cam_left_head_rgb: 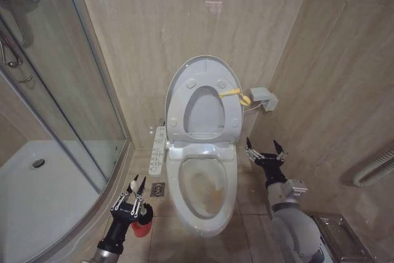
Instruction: Open the toilet lid, clean the toilet bowl with a toilet brush, close the toilet lid, and flush.
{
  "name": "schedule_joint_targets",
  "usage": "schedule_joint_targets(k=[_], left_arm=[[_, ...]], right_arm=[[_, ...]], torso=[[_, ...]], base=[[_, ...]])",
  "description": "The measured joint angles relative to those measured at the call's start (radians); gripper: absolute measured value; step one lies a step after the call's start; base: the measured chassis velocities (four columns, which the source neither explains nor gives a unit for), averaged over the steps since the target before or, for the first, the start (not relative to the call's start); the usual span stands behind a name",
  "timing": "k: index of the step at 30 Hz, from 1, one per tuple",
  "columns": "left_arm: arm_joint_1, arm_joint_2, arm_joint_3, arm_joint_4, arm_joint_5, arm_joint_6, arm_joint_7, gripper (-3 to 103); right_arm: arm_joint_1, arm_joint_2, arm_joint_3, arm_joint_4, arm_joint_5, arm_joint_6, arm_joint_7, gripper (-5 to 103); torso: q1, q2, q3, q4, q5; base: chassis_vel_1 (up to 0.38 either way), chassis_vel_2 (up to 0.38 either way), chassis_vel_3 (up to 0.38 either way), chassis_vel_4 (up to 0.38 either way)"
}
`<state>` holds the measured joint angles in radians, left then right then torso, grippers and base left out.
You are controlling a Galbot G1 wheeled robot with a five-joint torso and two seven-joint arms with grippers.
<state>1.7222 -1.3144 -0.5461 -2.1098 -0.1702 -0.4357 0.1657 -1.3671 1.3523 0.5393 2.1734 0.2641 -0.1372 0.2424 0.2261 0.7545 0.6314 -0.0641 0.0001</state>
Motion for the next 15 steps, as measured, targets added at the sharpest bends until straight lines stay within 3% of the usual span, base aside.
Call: schedule_joint_targets(k=[5, 8, 15], left_arm=[[0.007, 0.028, 0.006, -0.099, -0.031, 0.025, 0.010, 26], [-0.018, 0.061, 0.011, -0.144, -0.089, 0.054, 0.020, 26], [-0.136, 0.124, 0.016, -0.137, -0.200, 0.113, 0.043, 26]], right_arm=[[0.000, 0.000, 0.000, 0.000, 0.000, 0.000, 0.000, 100], [0.000, 0.000, 0.000, 0.000, 0.000, 0.000, 0.000, 100], [0.000, 0.000, 0.000, 0.000, 0.000, 0.000, 0.000, 100]], torso=[[0.000, 0.000, 0.000, 0.0000, 0.0000], [0.000, 0.000, 0.000, 0.0001, -0.0001], [0.000, 0.000, 0.000, -0.0002, -0.0001]], base=[[0.000, 0.000, 0.000, 0.000], [0.000, 0.000, 0.000, 0.000], [0.000, 0.000, 0.000, 0.000]])
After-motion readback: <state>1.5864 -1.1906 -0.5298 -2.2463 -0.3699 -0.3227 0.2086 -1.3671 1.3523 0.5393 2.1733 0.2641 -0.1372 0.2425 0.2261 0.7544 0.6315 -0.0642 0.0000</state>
